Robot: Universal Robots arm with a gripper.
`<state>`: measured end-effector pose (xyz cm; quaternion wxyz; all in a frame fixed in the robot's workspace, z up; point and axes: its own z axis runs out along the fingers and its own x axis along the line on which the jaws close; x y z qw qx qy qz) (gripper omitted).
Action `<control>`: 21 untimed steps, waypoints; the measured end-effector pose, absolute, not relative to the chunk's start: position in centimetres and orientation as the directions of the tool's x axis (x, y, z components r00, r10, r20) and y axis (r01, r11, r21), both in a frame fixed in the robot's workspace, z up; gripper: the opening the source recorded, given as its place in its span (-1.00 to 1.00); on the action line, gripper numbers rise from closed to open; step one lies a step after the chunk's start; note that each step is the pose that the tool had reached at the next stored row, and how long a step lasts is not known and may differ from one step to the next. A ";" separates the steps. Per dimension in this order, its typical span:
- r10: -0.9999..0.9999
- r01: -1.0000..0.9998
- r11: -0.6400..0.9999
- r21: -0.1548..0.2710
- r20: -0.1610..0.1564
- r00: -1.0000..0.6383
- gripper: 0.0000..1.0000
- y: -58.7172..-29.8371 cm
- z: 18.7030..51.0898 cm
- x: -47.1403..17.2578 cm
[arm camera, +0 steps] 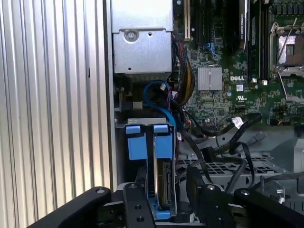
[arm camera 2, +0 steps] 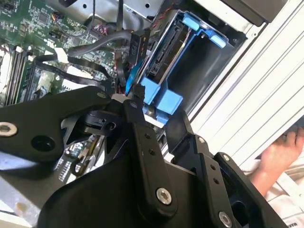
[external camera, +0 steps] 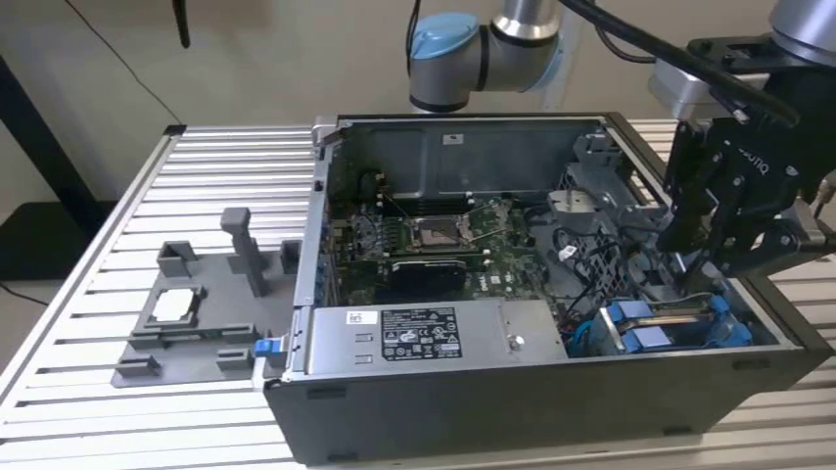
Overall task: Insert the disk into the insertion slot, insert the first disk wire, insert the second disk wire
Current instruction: 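Insert the disk into the insertion slot, then insert the first disk wire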
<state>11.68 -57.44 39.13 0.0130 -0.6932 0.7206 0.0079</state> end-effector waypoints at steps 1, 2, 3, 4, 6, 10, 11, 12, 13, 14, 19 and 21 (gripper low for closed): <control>-0.999 -0.999 0.038 -0.022 -0.031 -0.037 -0.07 -57.4 39.1 11.7; -0.999 -0.999 0.037 -0.039 -0.033 -0.036 -0.07 -57.4 39.1 11.7; -0.999 -0.998 0.036 -0.057 -0.035 -0.034 -0.07 -57.4 39.1 11.6; -0.999 -0.997 0.036 -0.074 -0.036 -0.033 -0.07 -57.4 39.1 11.6; -0.999 -0.994 0.034 -0.106 -0.038 -0.030 -0.07 -57.3 39.1 11.6; -0.999 -0.987 0.032 -0.154 -0.040 -0.026 -0.07 -56.8 39.0 11.5; -0.999 -0.986 0.032 -0.161 -0.040 -0.025 -0.07 -56.5 39.0 11.5; -0.999 -0.986 0.031 -0.165 -0.040 -0.025 -0.07 -56.2 39.0 11.4; -0.999 -0.985 0.030 -0.169 -0.040 -0.024 -0.07 -55.8 39.0 11.4; -0.999 -0.984 0.030 -0.174 -0.039 -0.023 -0.07 -55.4 38.9 11.4; -1.000 -0.976 0.015 -0.216 -0.019 -0.011 -0.07 -54.7 38.8 11.2; -1.000 -0.974 0.007 -0.224 -0.007 -0.006 -0.07 -54.7 38.8 11.1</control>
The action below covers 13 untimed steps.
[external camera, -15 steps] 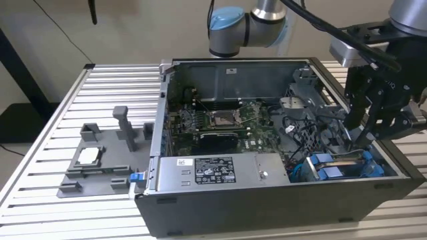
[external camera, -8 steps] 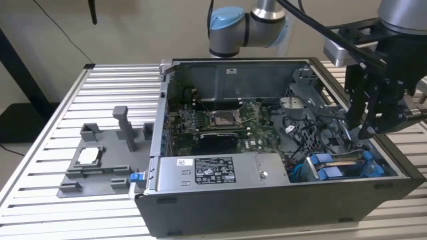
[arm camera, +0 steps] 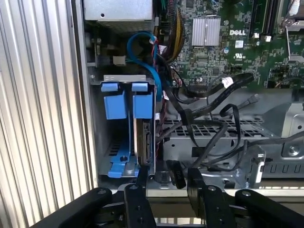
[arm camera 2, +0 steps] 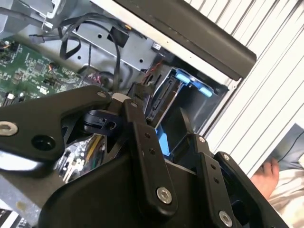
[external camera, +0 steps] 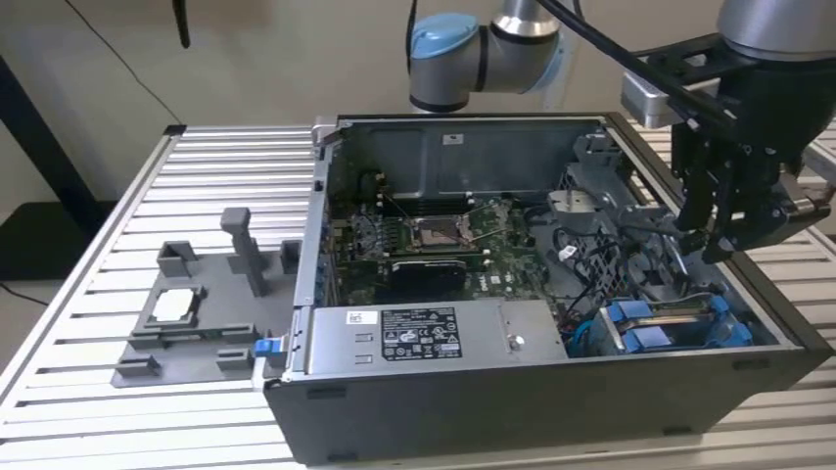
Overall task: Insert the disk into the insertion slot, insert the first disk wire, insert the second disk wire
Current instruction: 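Insert the first disk wire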
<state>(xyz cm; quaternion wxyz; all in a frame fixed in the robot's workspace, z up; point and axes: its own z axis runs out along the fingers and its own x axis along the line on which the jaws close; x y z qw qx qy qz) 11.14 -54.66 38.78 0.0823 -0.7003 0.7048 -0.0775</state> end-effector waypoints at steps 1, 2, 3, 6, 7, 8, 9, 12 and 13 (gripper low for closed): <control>-1.000 -0.974 0.005 -0.226 -0.002 -0.004 -0.07 -54.6 38.7 11.0; -1.000 -0.974 0.002 -0.227 0.003 -0.003 -0.07 -54.5 38.6 10.9; -1.000 -0.974 -0.001 -0.229 0.007 -0.001 -0.07 -54.3 38.6 10.8; -1.000 -0.973 -0.011 -0.233 0.018 0.007 -0.07 -53.8 38.3 10.5; -1.000 -0.972 -0.013 -0.234 0.021 0.009 -0.07 -53.7 38.2 10.5; -1.000 -0.972 -0.015 -0.234 0.021 0.010 -0.07 -53.7 38.2 10.5; -1.000 -0.972 -0.015 -0.235 0.022 0.010 -0.07 -53.7 38.2 10.5; -1.000 -0.971 -0.016 -0.237 0.024 0.010 -0.07 -53.7 38.2 10.5; -1.000 -0.971 -0.016 -0.238 0.025 0.010 -0.07 -53.7 38.2 10.5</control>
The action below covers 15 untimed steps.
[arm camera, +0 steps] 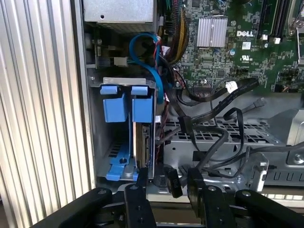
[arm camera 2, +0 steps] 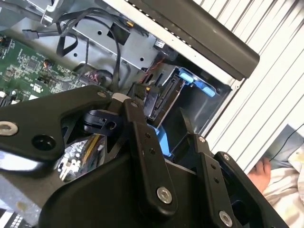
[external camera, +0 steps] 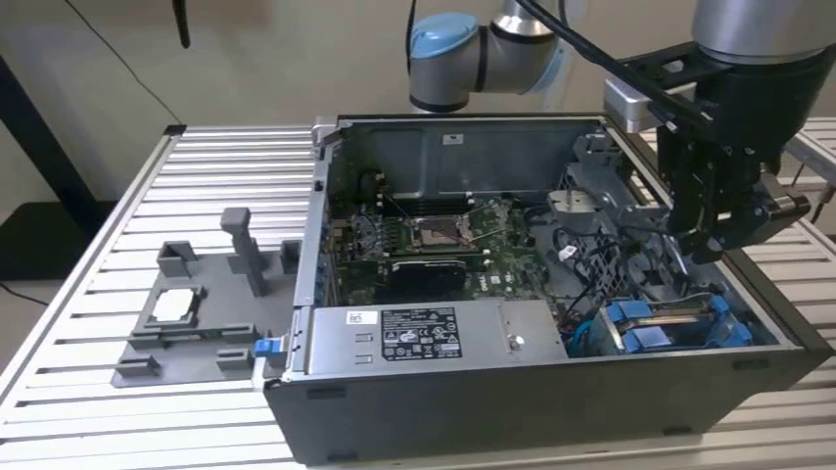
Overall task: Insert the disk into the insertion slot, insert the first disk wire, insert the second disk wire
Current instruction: 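Insert the first disk wire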
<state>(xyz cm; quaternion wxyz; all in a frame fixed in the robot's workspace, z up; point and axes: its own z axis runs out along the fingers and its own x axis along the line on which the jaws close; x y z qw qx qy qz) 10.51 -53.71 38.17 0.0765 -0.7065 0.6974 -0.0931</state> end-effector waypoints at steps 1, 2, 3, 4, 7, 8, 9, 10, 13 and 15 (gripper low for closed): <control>-1.000 -0.971 -0.016 -0.239 0.026 0.010 -0.07 -53.7 38.2 10.5; -1.000 -0.971 -0.016 -0.240 0.027 0.010 -0.07 -53.7 38.1 10.5; -1.000 -0.970 -0.016 -0.242 0.027 0.010 -0.12 -53.7 38.1 10.5; -1.000 -0.970 -0.016 -0.244 0.027 0.010 -0.25 -53.7 38.1 10.5; -1.000 -0.968 -0.017 -0.251 0.029 0.010 -0.38 -53.7 38.0 10.5; -1.000 -0.968 -0.017 -0.251 0.030 0.010 -0.38 -53.7 38.0 10.5; -0.999 -0.968 -0.018 -0.251 0.033 0.010 -0.38 -53.7 38.0 10.5; -0.999 -0.968 -0.019 -0.252 0.037 0.010 -0.38 -53.7 38.0 10.5; -0.999 -0.968 -0.022 -0.251 0.050 0.010 -0.38 -53.6 38.0 10.5; -0.998 -0.968 -0.024 -0.251 0.058 0.010 -0.43 -53.6 38.0 10.5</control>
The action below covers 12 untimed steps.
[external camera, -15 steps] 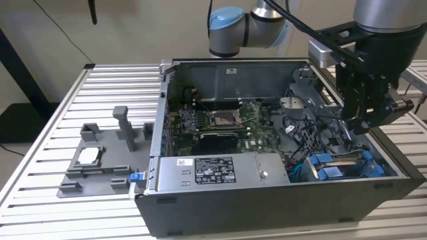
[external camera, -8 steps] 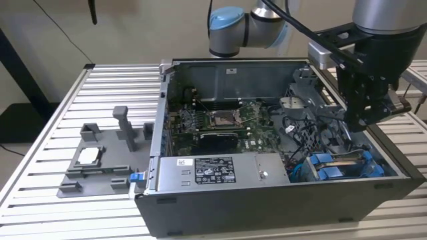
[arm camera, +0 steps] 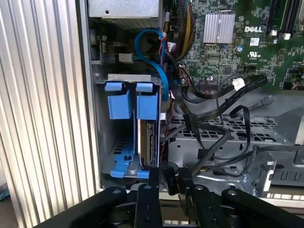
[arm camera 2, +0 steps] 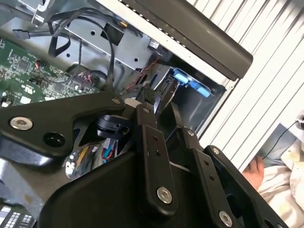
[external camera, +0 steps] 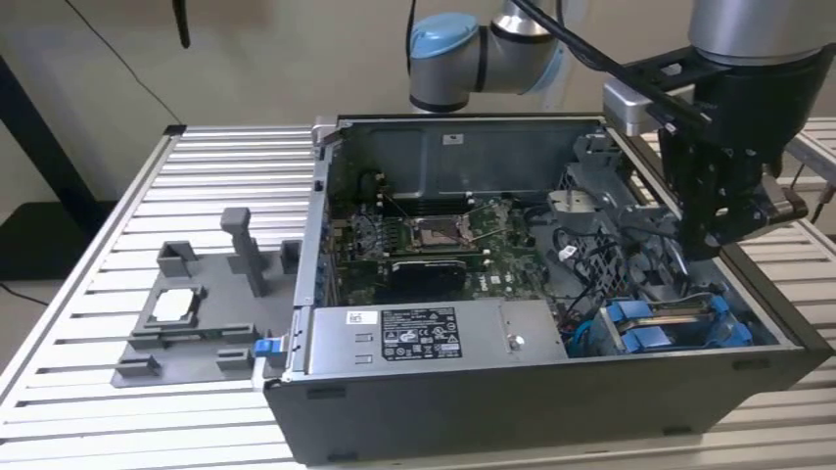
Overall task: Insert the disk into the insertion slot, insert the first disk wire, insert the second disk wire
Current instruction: 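Insert the first disk wire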
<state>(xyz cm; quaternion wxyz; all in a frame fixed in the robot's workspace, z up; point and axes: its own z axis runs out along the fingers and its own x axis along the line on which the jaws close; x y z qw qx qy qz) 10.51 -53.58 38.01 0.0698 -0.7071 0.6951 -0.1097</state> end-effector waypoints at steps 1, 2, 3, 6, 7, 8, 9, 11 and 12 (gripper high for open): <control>-0.998 -0.968 -0.024 -0.251 0.060 0.010 -0.43 -53.6 38.0 10.5; -0.998 -0.968 -0.025 -0.251 0.062 0.010 -0.56 -53.6 38.0 10.5; -0.998 -0.968 -0.025 -0.251 0.063 0.010 -0.56 -53.6 38.0 10.5; -0.998 -0.968 -0.025 -0.251 0.063 0.010 -0.62 -53.6 38.0 10.5; -0.998 -0.968 -0.025 -0.251 0.063 0.010 -0.62 -53.6 38.0 10.5; -0.998 -0.968 -0.025 -0.251 0.063 0.010 -0.62 -53.6 38.0 10.5; -0.998 -0.968 -0.025 -0.250 0.064 0.010 -0.62 -53.6 38.0 10.6; -0.998 -0.970 -0.026 -0.242 0.065 0.010 -0.62 -53.6 38.0 10.8; -0.998 -0.972 -0.026 -0.234 0.066 0.011 -0.62 -53.6 38.0 11.0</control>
